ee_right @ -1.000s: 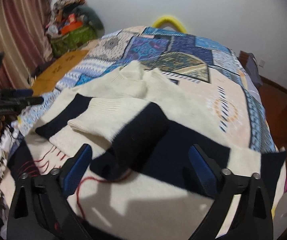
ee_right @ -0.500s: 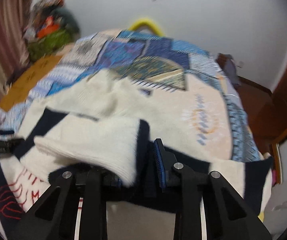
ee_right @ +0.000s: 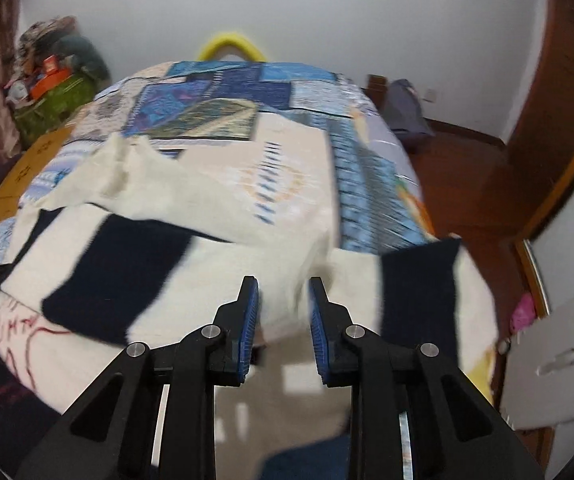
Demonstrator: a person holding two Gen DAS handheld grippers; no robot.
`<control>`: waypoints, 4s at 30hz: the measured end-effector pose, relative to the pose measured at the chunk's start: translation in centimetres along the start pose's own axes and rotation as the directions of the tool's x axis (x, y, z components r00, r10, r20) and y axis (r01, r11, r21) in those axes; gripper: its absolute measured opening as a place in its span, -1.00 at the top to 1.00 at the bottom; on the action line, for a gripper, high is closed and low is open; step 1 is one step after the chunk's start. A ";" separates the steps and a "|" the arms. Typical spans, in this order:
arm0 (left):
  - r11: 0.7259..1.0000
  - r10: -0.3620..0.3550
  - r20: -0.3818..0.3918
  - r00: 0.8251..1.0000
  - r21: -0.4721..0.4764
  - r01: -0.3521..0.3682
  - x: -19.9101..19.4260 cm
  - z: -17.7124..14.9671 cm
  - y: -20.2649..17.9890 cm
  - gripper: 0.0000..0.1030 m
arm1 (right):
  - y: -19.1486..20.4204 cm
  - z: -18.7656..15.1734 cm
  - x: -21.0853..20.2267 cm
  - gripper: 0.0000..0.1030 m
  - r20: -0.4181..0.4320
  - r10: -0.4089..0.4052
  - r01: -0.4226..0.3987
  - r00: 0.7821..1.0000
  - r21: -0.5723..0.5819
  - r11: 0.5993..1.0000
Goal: Fold small clothes
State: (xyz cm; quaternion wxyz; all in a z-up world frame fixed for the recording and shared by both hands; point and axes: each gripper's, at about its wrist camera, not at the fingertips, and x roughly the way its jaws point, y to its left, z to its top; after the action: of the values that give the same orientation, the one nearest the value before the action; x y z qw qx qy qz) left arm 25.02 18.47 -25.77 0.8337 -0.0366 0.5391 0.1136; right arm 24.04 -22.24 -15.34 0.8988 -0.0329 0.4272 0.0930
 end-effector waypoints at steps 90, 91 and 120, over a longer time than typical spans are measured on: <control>0.789 -0.160 0.120 0.980 0.612 0.054 -9.4 2.6 -34.0 -0.69 | -3.8 -3.4 -0.6 0.29 0.001 0.265 -0.263 0.964 0.140 0.955; 0.783 -0.159 0.098 0.982 0.619 0.065 -8.9 2.5 -34.4 -0.69 | -3.8 -3.5 -0.2 0.29 -0.003 0.273 -0.270 0.962 0.147 0.952; 0.996 0.079 0.256 0.963 0.026 -0.088 -10.1 4.8 -12.9 -0.42 | -3.0 -5.9 3.1 0.29 -0.134 0.253 -0.242 0.958 0.090 0.966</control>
State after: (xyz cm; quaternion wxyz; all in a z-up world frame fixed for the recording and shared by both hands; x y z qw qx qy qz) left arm 28.30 5.25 -15.36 0.8910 0.0167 0.4308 0.1423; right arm 22.02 -25.52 -21.59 0.8474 0.0469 0.4948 0.1866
